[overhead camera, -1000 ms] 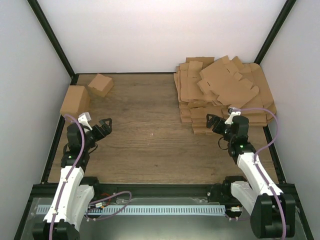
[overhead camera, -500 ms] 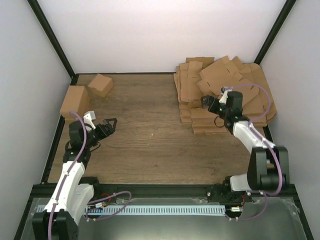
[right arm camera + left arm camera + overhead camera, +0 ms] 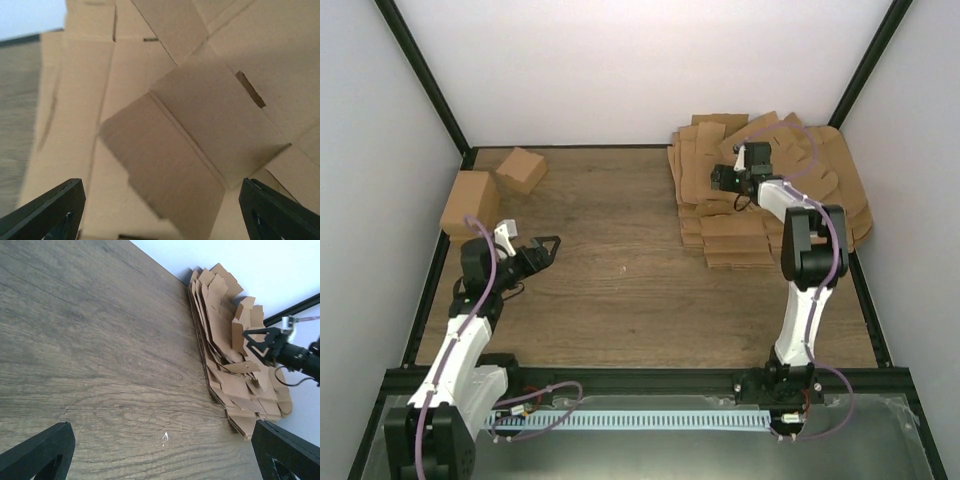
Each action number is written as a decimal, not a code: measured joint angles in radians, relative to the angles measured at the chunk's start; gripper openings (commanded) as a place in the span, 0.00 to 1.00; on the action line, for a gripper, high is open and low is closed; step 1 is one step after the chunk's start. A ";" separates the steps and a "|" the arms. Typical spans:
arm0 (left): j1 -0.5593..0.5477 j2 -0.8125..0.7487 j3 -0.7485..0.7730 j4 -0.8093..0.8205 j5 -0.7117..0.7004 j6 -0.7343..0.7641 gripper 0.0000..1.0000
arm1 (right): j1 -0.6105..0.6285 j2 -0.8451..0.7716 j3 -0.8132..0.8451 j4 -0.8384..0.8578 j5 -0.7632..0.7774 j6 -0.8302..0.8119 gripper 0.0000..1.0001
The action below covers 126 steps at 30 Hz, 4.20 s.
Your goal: Fold the paper box
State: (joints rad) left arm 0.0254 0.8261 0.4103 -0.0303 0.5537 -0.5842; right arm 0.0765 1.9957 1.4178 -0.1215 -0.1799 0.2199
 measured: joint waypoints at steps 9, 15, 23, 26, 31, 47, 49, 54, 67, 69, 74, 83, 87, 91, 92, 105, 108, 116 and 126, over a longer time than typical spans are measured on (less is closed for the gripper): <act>0.000 0.032 0.002 0.003 0.011 0.000 1.00 | 0.066 0.194 0.208 -0.156 0.174 -0.155 0.49; -0.002 0.051 0.014 0.010 0.013 0.001 1.00 | 0.118 0.223 0.287 -0.185 0.348 -0.220 0.07; -0.002 0.053 0.032 0.006 0.013 0.011 1.00 | 0.140 0.198 0.295 -0.198 0.493 -0.247 0.01; -0.002 0.052 0.039 -0.001 0.013 0.014 1.00 | 0.140 0.134 0.294 -0.214 0.544 -0.250 0.01; -0.002 0.040 0.042 -0.008 0.013 0.019 1.00 | 0.140 -0.032 0.303 -0.238 0.627 -0.260 0.01; -0.004 0.019 0.102 -0.056 0.016 0.016 1.00 | 0.498 -0.350 0.327 -0.310 0.768 -0.364 0.01; -0.005 0.014 0.132 -0.079 0.013 0.015 1.00 | 0.606 -0.373 0.327 -0.311 0.768 -0.389 0.01; -0.005 -0.002 0.231 -0.189 -0.071 0.014 1.00 | 0.846 -0.389 0.270 -0.303 0.755 -0.413 0.01; -0.005 0.033 0.251 -0.353 -0.208 -0.061 1.00 | 1.011 -0.496 -0.404 -0.199 0.438 -0.335 0.81; -0.005 0.041 0.213 -0.354 -0.209 -0.065 1.00 | 1.011 -0.542 -0.441 -0.182 0.391 -0.325 0.84; -0.005 0.091 0.143 -0.354 -0.200 -0.067 1.00 | 0.998 -0.613 -0.448 -0.119 0.287 -0.286 0.84; -0.005 0.209 0.079 -0.285 -0.166 -0.063 0.80 | 0.821 -0.609 -0.451 -0.069 0.098 -0.119 0.82; -0.009 0.308 0.040 -0.206 -0.115 -0.070 0.72 | 0.733 -0.567 -0.451 -0.061 0.028 -0.037 0.81; -0.018 0.419 0.035 -0.142 -0.080 -0.067 0.71 | 0.685 -0.513 -0.451 -0.069 -0.018 0.031 0.82; -0.021 0.448 0.036 -0.123 -0.072 -0.067 0.71 | 0.681 -0.505 -0.452 -0.068 -0.030 0.048 0.83; -0.043 0.617 0.072 0.017 -0.001 -0.059 0.04 | 0.682 -0.674 -0.411 -0.100 -0.116 0.325 1.00; -0.044 0.618 0.089 0.011 0.001 -0.048 0.04 | 0.682 -0.731 -0.370 -0.087 -0.175 0.389 1.00; -0.044 0.554 0.148 -0.090 -0.027 0.019 0.04 | 0.682 -0.858 -0.333 0.032 -0.365 0.598 1.00; -0.044 0.445 0.159 -0.167 -0.028 0.054 0.04 | 0.682 -0.881 -0.348 0.188 -0.505 0.710 1.00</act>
State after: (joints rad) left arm -0.0185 1.2713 0.5690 -0.1974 0.5259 -0.5301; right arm 0.7586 1.1145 1.0698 0.0666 -0.6853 0.9298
